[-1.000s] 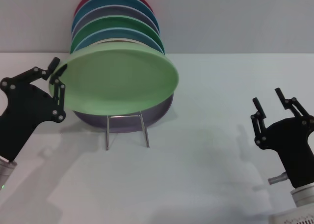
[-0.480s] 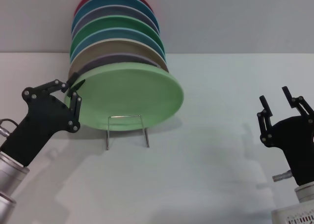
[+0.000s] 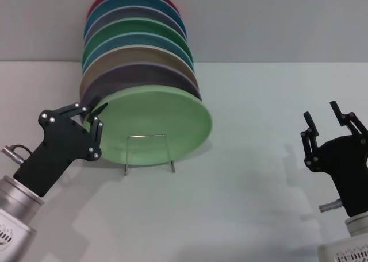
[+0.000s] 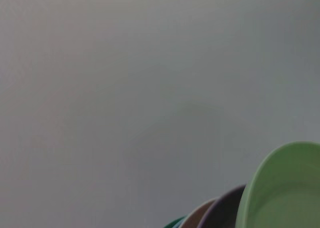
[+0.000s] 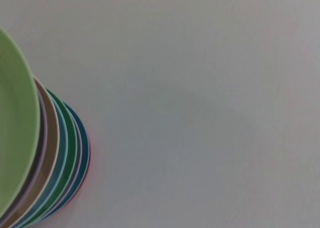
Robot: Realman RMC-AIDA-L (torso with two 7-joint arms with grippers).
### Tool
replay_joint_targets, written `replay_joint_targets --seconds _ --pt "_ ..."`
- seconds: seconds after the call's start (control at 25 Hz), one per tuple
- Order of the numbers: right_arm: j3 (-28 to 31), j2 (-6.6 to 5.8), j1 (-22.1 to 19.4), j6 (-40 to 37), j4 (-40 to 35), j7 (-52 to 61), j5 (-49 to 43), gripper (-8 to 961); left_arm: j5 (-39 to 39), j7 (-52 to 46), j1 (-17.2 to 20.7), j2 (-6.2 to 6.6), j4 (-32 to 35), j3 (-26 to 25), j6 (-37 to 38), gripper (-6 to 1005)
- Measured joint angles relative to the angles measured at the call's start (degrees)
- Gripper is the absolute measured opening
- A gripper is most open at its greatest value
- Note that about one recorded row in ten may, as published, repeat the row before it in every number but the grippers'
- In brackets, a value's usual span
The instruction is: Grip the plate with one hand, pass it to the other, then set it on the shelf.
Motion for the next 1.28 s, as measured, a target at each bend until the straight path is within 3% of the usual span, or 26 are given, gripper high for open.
replay_joint_targets --seconds 0.44,0.72,0.76,0.88,1.04,1.28 --pt "0.44 0.00 0.30 0.18 -0.04 0.06 0.05 406 -0.31 0.32 2.59 0.26 -0.51 -2.11 2.86 185" --pt "1.41 -0.08 1.92 0.60 -1.00 2.16 3.97 407 -0.32 -0.39 7.63 0.35 -1.22 -3.11 14.28 462" --pt "1.41 -0.09 2.67 0.62 -2.21 5.47 5.35 407 -0.31 -2.85 9.74 0.31 -2.53 -4.83 17.33 493" --pt "1.41 -0.09 3.09 0.44 -3.16 8.77 6.18 407 -0.38 -7.72 11.34 0.31 -3.58 -8.02 18.36 555" --pt "1.22 -0.23 3.37 -2.44 -4.46 17.80 6.22 407 -0.34 -26.95 12.76 0.21 -3.45 -16.60 14.99 557" --pt "0.80 -0.28 3.40 -7.64 -5.95 26.89 6.18 408 -0.39 -35.94 12.70 0.12 -4.04 -18.70 8.06 559"
